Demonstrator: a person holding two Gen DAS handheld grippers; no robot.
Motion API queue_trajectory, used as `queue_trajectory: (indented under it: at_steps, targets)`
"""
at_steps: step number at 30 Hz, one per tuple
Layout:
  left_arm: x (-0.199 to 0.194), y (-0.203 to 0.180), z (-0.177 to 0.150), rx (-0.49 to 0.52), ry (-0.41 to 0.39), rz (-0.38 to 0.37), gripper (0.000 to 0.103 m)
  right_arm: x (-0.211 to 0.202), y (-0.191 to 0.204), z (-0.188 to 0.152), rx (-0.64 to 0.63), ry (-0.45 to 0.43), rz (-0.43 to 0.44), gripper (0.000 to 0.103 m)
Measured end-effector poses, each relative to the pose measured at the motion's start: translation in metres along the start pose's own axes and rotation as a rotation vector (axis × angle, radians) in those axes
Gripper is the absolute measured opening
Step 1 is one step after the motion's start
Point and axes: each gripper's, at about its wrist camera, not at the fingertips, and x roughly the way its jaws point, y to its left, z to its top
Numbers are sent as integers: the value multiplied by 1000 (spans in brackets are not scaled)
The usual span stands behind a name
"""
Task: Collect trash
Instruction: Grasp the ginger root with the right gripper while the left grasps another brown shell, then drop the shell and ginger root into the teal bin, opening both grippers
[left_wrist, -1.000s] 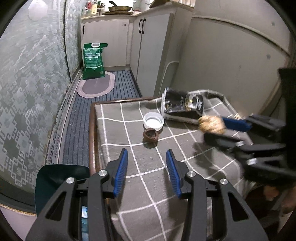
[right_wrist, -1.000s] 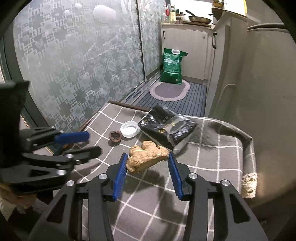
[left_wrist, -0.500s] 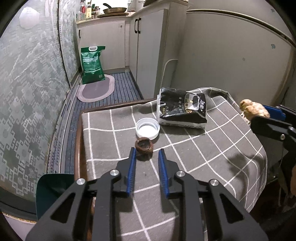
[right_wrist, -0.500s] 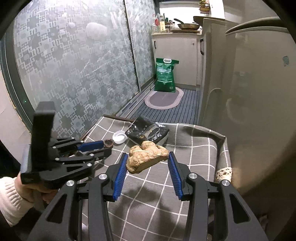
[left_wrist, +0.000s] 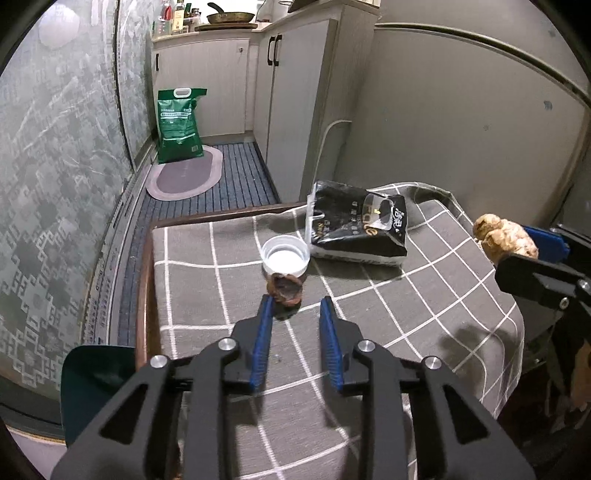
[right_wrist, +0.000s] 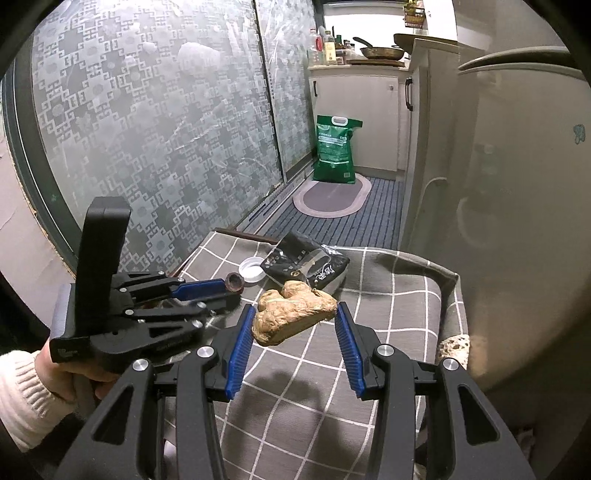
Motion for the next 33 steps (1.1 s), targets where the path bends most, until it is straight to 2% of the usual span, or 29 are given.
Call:
queue_trajectory:
  at_steps: [8, 9, 10, 11, 18, 24, 33]
  targets:
    - [10, -6, 7, 6, -7, 37, 31, 1, -1, -1, 9, 1, 3, 44]
    - [10, -5, 8, 7, -4, 38, 30, 1, -1, -1, 8, 3, 3, 44]
    - [10, -6, 9, 13, -5, 44, 22, 2, -1, -1, 7, 5, 4, 44]
    - [11, -5, 9, 16, -4, 47, 22, 2, -1, -1, 6, 6, 5, 44]
    - [-3, 10, 3, -33, -13, -5, 22, 6, 8, 2, -6, 12, 9, 44]
    - [-33, 38, -1, -125, -50, -46, 22, 11, 24, 5, -26, 20, 12, 44]
    - [-64, 90, -14, -188, -77, 11, 22, 26, 65, 20, -76, 19, 51, 44]
